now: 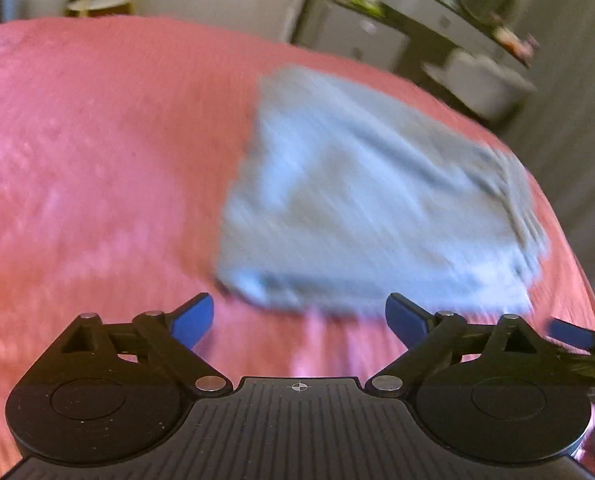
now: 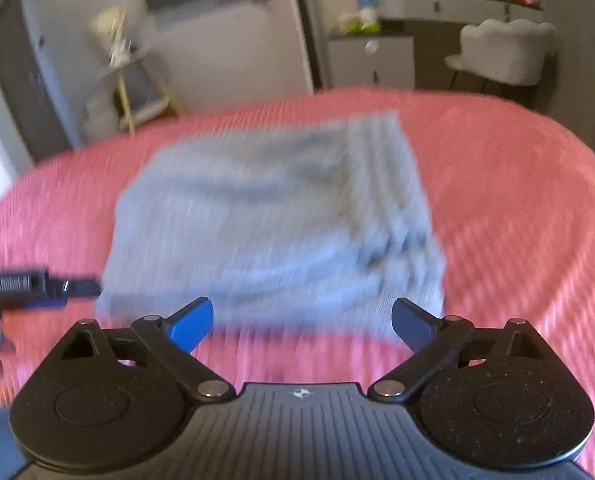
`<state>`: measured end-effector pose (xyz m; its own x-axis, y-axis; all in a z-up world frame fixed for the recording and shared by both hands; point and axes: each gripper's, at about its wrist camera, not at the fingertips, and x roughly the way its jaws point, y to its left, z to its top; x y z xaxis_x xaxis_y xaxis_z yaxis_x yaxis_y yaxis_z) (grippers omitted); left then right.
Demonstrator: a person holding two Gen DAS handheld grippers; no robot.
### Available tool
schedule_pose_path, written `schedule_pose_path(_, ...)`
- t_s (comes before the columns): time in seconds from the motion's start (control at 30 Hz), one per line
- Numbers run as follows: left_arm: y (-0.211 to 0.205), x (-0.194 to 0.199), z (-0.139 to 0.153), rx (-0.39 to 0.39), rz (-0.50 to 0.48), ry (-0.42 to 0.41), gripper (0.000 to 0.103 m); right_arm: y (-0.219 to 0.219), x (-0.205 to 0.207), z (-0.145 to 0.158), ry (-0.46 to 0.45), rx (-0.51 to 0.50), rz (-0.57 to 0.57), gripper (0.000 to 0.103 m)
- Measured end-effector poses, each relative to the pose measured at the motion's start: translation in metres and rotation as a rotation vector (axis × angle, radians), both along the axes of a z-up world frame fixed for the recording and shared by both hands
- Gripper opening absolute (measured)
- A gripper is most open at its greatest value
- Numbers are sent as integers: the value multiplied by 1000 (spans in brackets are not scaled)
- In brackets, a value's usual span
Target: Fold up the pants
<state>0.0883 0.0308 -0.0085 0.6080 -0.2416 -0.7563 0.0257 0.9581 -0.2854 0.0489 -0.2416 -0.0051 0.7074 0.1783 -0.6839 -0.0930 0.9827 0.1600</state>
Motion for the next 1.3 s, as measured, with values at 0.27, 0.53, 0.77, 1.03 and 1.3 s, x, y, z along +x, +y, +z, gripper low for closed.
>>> schedule_pose_path(0.27, -40, -54, -22, 248, -66, 32, 98, 29, -56, -27, 80, -217, -82, 97)
schedule_pose_path(0.53, -36, -69, -4, 280, -4, -91, 100, 31, -42, -18, 50, -238, -120, 97)
schedule_pose_path(0.77, -50, -66, 13, 409, -54, -180, 100, 40, -20, -16, 22, -265, -151, 97)
schedule_pose_path(1.03, -37, -49, 1, 245, -23, -114, 100, 37, -3, -19, 5, -194, -205, 97)
schedule_pose_path(1.3, -45, -31, -13, 258, -13, -28, 100, 19, 5, -36, 41, -160, -261, 97)
